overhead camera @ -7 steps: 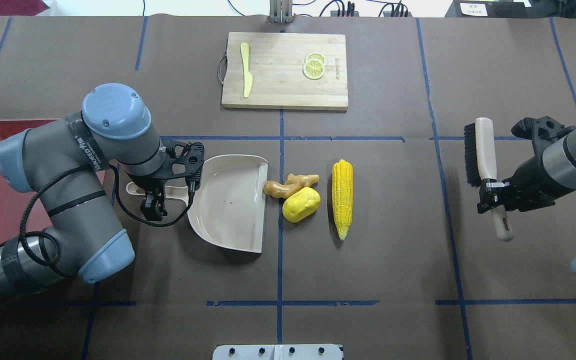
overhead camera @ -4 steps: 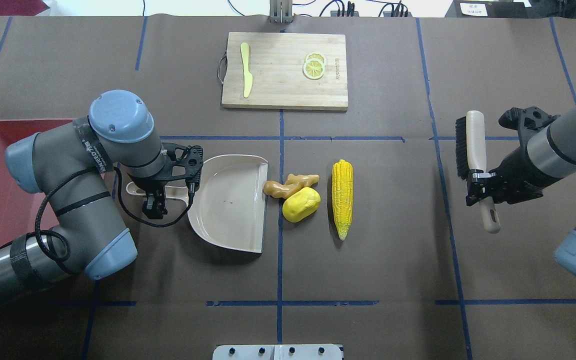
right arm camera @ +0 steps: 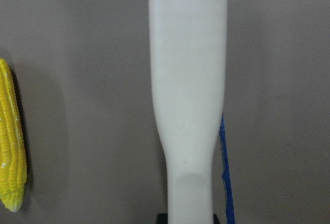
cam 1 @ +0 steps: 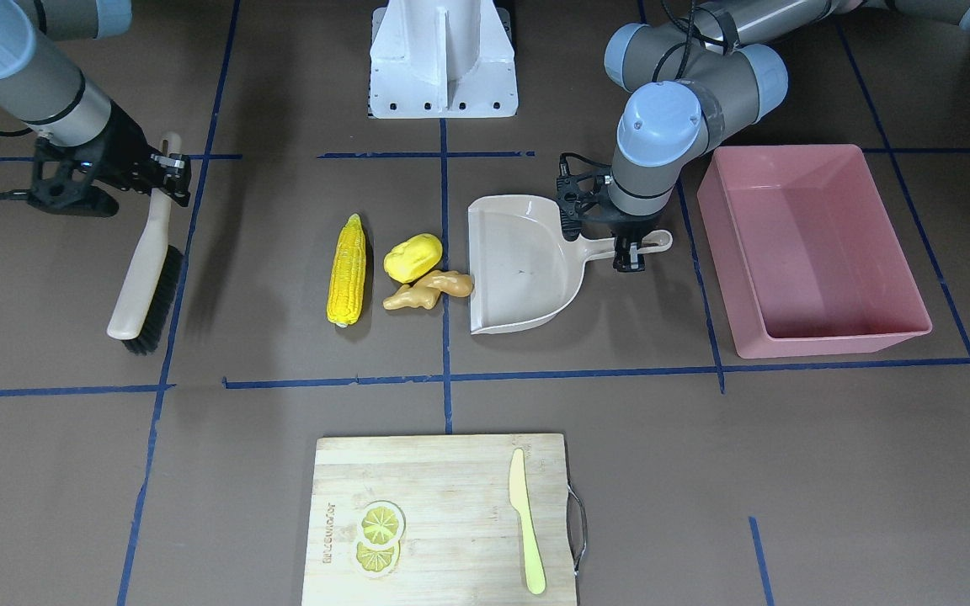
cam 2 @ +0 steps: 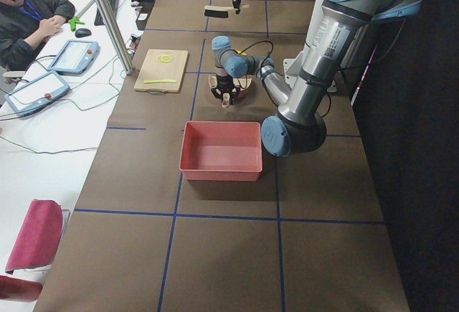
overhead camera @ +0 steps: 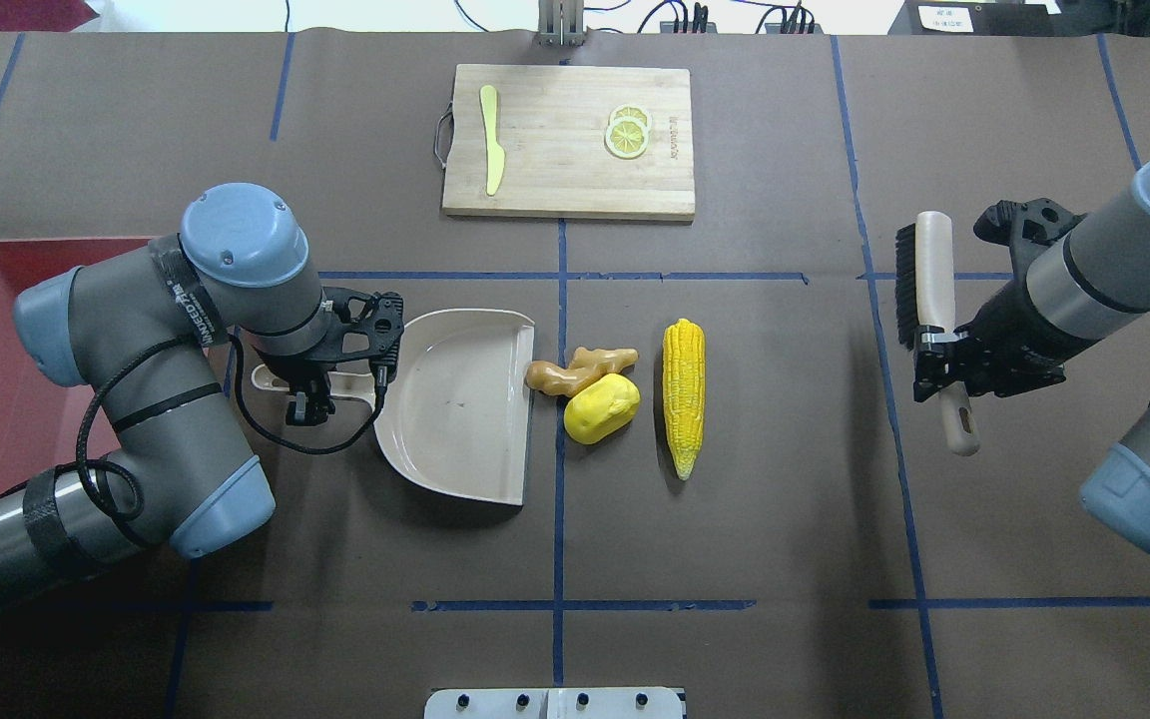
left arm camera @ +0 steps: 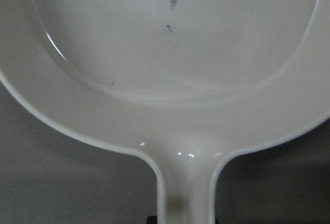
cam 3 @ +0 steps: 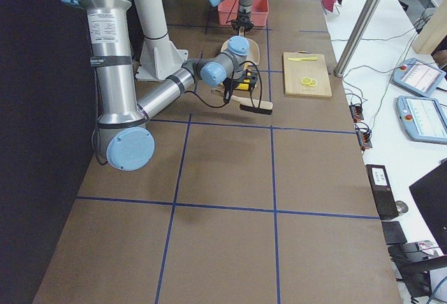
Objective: Sweep and dump trash into bin
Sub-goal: 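Tilt the dustpan up with left gripper while right brings brush toward corn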
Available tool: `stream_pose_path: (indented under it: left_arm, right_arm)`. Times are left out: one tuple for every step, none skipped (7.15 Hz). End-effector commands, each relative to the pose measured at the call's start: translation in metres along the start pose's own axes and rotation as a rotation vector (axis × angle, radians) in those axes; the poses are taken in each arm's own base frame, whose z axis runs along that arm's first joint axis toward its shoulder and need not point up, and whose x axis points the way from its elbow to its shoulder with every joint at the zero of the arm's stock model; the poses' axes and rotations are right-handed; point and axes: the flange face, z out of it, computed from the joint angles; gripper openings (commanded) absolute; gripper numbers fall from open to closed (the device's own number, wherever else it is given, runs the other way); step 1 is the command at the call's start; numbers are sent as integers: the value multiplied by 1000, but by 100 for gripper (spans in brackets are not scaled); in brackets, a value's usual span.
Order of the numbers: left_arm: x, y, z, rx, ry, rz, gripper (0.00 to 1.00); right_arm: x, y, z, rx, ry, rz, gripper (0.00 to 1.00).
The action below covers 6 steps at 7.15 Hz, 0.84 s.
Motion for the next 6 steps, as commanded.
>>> stream_pose_path:
  left_arm:
    - [-4,2,-11,-4,-45,0,0]
    - [-15,9,-18,-42,-129,-2,0]
    - [-16,11,-17,-70,-141,-9,0]
    - [-15,9,-19,-98,-126,-19,0]
    - [-14,0,-25,-113,-115,-24,0]
    - [-13,-11,-36,-138,-99,-30,0]
  right_arm:
    - [-16,18,23,-24,26,-26,0]
    - [-20,24,29,-33,31,-35,0]
    - [-20,25,30,-36,31,-37,0]
    - [-23,27,31,-41,34,-40,0]
    - [-38,26,28,-48,45,-35,0]
    - [-52,26,25,-55,54,-32,0]
